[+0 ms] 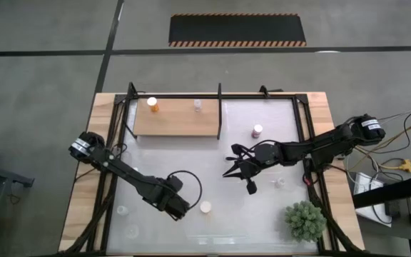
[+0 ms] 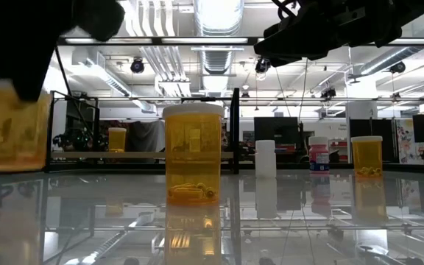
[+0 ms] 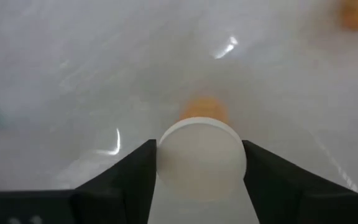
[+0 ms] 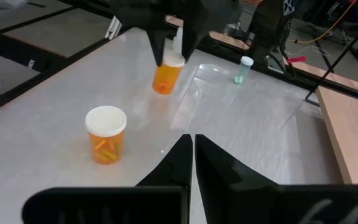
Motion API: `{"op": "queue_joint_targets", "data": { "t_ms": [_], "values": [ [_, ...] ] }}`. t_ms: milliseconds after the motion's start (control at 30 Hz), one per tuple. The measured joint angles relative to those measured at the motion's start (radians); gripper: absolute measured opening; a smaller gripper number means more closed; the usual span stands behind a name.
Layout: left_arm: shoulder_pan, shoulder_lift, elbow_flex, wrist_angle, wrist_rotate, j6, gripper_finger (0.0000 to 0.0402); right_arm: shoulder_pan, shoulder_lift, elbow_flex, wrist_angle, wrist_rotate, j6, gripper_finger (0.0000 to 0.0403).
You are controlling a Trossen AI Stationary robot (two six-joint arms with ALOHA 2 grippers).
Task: Pick and place medicine bottles onto shelf by color
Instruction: Put the left large yellow pill bottle on the shelf
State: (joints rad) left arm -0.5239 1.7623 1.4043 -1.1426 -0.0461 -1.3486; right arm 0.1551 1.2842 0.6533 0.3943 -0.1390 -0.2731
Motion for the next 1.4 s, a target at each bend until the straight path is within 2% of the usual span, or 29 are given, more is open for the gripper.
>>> {"op": "queue_joint_targets", "data": {
  "t_ms": [100, 333, 533, 667, 800, 933, 1100, 1233, 1400],
  "values": [
    [0.026, -0.002, 0.065, -0.026, -0.031, 0.147, 0.0196, 0.0, 0.0, 0.0, 0.0, 0.0, -0.015, 0.0009],
    [0.159, -0.003, 0.201, -0.209, -0.183, 0.556, 0.0198, 0.0, 0.0, 0.0, 0.0, 0.0, -0.014, 0.0009],
    [0.337, -0.03, 0.221, -0.235, -0.308, 0.93, 0.0199, 0.001, 0.0, 0.0, -0.001, 0.0, 0.033, 0.0009],
    [0.49, -0.055, 0.211, -0.231, -0.379, 1.1, 0.0199, 0.004, 0.0, -0.002, -0.003, 0.0, 0.058, 0.0009],
    [0.656, -0.07, 0.208, -0.201, -0.401, 1.21, 0.02, 0.007, 0.0, -0.003, -0.023, 0.0, 0.081, 0.0009],
    [0.814, -0.075, 0.202, -0.104, -0.399, 1.287, 0.02, 0.007, 0.0, -0.003, -0.045, 0.0, 0.1, 0.0009],
    [0.979, -0.07, 0.194, -0.033, -0.326, 1.307, 0.02, 0.007, 0.0, -0.004, -0.045, 0.0, 0.118, 0.0009],
    [1.049, -0.066, 0.173, -0.012, -0.32, 1.322, 0.02, 0.006, 0.0, -0.004, -0.045, 0.0, 0.119, 0.0009],
    [1.087, -0.066, 0.113, 0.024, -0.315, 1.334, 0.02, 0.006, 0.0, -0.004, -0.045, 0.0, 0.117, 0.0009]
  ]
}}
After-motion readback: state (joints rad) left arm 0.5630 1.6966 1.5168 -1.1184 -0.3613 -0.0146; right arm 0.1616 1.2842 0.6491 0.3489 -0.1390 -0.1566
